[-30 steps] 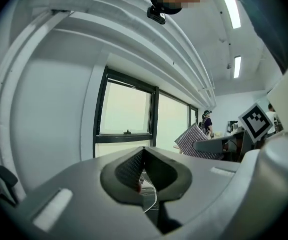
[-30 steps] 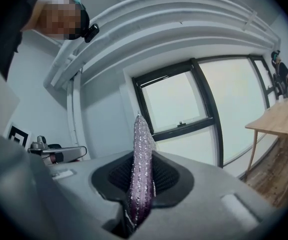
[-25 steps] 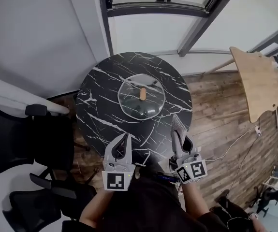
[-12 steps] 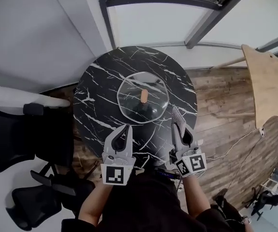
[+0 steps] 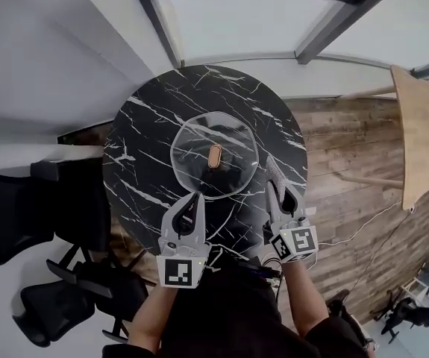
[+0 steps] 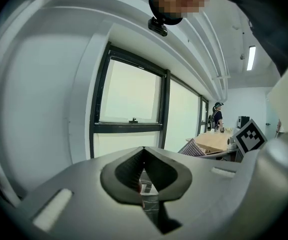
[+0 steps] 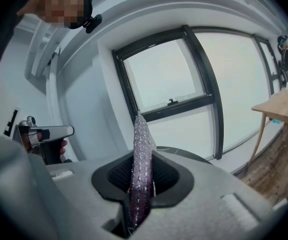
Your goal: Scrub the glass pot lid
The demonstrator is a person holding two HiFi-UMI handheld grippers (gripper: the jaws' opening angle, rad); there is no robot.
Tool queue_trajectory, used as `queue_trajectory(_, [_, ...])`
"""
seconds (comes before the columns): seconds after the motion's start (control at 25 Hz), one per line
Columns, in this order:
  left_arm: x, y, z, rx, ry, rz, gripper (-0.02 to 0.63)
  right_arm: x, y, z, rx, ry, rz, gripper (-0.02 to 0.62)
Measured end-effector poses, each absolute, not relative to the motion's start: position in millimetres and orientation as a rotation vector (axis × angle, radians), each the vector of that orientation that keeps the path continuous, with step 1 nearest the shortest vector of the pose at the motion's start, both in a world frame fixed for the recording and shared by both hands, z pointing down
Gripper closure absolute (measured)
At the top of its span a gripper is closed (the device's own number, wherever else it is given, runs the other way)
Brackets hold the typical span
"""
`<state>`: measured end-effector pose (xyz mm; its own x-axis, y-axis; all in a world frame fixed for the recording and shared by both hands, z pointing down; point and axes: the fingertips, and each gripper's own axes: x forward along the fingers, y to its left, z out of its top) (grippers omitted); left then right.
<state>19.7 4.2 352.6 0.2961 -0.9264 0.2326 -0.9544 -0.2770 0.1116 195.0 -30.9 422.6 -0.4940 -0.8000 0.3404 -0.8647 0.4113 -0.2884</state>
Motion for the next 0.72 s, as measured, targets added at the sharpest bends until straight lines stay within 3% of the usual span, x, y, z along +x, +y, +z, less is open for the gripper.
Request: queue_trajectory(0.72, [11,-37,424,2.231,-1.750,0.212,0.603,172,-119,563,1.274,-2.328,0.600,0.526])
